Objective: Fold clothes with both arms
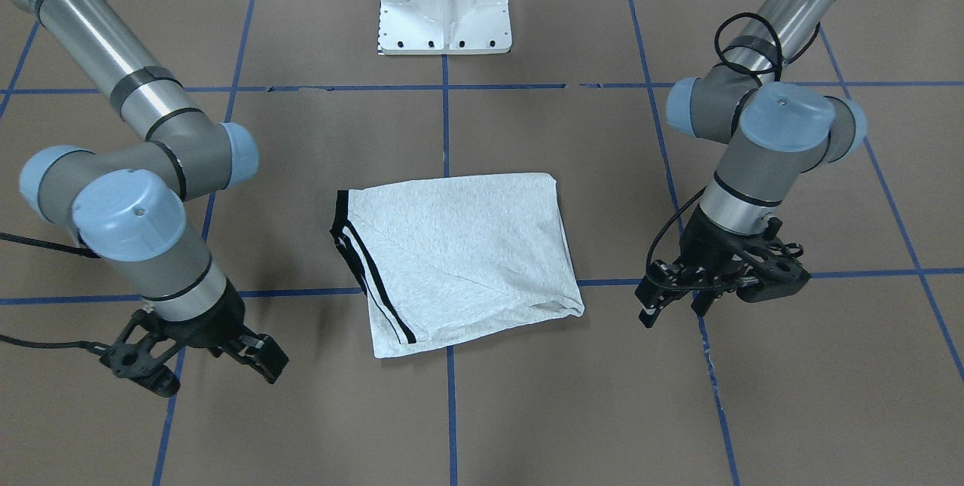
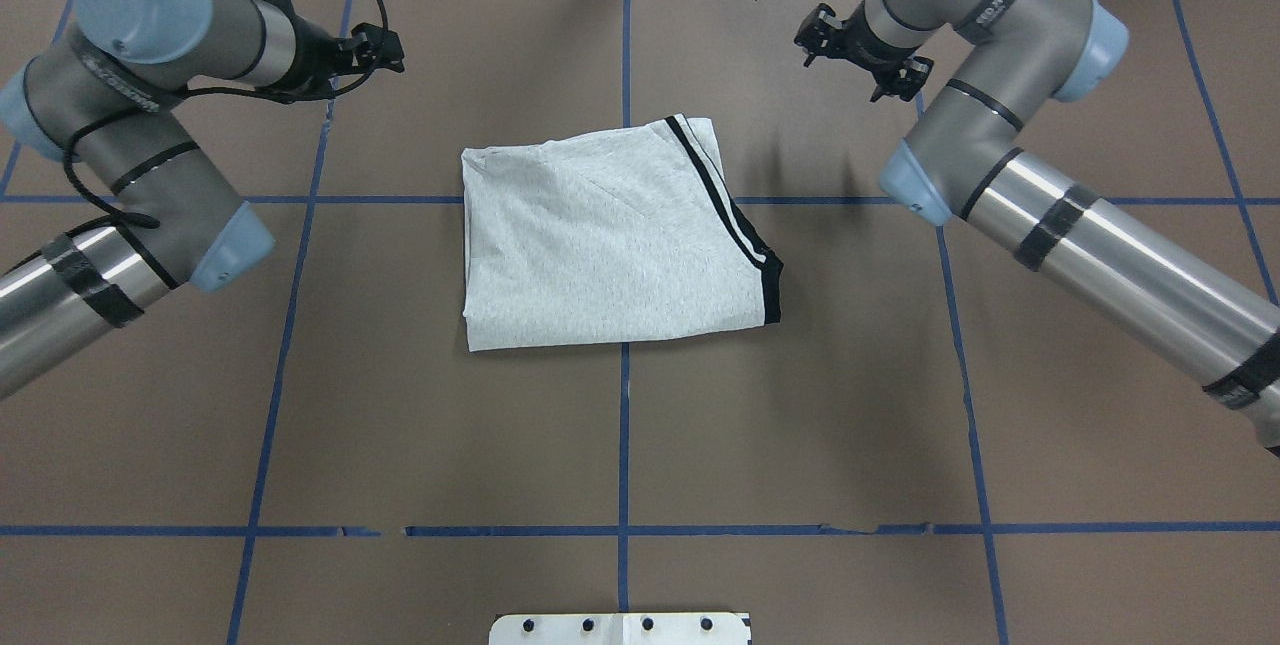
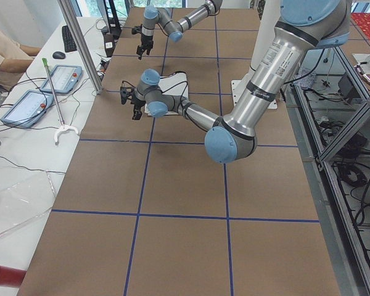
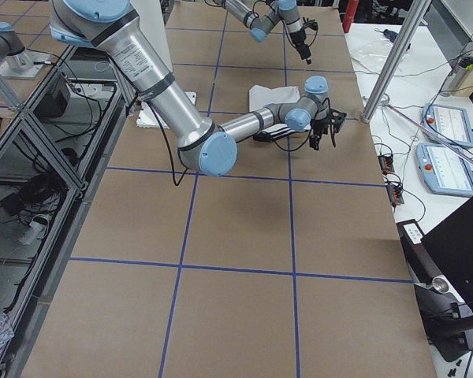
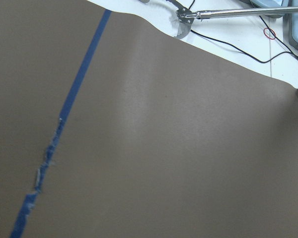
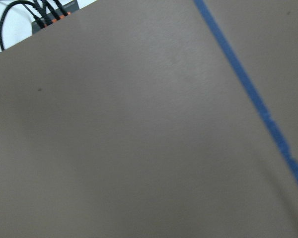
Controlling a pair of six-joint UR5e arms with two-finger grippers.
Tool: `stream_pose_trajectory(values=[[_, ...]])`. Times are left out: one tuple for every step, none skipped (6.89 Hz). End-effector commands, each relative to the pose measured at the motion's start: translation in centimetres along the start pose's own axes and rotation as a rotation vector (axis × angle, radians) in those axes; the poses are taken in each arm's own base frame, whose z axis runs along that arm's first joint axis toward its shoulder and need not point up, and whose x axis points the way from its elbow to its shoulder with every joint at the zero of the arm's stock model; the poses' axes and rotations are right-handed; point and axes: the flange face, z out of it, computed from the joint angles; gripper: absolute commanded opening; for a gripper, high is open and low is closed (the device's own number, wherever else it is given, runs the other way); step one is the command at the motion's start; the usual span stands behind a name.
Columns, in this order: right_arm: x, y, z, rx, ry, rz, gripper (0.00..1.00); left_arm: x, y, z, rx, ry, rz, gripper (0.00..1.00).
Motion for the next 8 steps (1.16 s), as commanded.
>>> stream_pose_trajectory(values=[[13.9, -4.1, -3.2, -0.091, 0.011, -0.262, 1.0, -9.5, -3.7, -4.6, -0.059, -0.015, 0.298, 1.0], [20.7, -6.3, -4.2, -0.157, -0.008, -0.399, 1.0, -13.6, -5.1, -6.5, -0.072, -0.022, 0.431, 1.0], [27.6, -8.0, -5.6, -0.189, -0.007, -0.436, 1.0, -17.6, -6.4, -8.4, -0.08, -0.033, 0.504, 1.0], [34.7, -9.3, -7.4, -0.203, -0.023, -0.442, 1.0, -22.9, -8.5, -11.7, -0.084, -0.04, 0.58, 1.0], [40.1, -9.8, -9.0, -0.201, -0.036, -0.459, 1.0, -28.5, -9.4, -14.1, -0.099, -0.079, 0.663, 1.0], [43.5, -9.9, -10.0, -0.19, -0.029, -0.447, 1.0, -32.2, -9.9, -16.4, -0.153, -0.096, 0.666, 1.0], [45.1, -10.0, -10.1, -0.211, -0.004, -0.468, 1.0, -33.8, -10.7, -17.8, -0.165, -0.108, 0.634, 1.0], [46.1, -10.2, -10.0, -0.261, 0.018, -0.544, 1.0, -35.6, -10.6, -18.4, -0.181, -0.123, 0.591, 1.0]])
